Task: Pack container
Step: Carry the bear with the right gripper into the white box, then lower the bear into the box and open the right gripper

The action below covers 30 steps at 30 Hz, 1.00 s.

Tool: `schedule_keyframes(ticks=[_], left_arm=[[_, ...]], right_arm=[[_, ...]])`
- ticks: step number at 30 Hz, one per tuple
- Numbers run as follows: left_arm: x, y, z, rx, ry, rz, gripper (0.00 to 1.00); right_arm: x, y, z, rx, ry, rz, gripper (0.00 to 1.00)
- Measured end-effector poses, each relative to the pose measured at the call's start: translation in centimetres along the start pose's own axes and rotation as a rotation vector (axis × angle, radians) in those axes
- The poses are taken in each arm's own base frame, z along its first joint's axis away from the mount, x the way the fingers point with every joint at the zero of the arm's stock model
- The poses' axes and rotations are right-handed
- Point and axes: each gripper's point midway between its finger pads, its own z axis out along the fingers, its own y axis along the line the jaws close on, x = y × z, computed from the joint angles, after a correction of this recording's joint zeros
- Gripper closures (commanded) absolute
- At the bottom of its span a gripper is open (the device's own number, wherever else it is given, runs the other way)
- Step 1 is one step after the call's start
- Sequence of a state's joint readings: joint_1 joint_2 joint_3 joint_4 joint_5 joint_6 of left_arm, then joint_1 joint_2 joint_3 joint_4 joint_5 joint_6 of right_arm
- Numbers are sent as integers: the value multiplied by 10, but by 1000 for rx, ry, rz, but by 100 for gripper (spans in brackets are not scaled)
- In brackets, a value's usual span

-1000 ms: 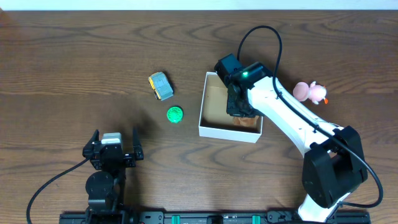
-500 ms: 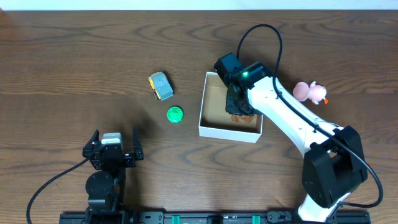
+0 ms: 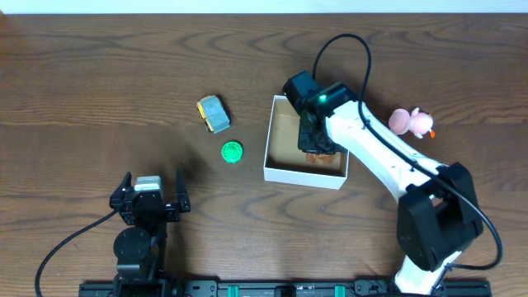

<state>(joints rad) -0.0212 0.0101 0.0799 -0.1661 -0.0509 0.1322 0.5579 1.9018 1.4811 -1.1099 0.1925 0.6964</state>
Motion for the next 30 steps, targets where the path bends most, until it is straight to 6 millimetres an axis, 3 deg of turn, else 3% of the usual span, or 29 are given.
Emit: schedule_keyframes(ticks=[4, 30], left_arm=[[0, 0, 0, 0, 0, 0, 2], [0, 0, 0, 0, 0, 0, 2]], right_arm=[[3, 1, 7, 10, 21, -4, 98], [6, 2, 8, 2, 34, -5, 98]])
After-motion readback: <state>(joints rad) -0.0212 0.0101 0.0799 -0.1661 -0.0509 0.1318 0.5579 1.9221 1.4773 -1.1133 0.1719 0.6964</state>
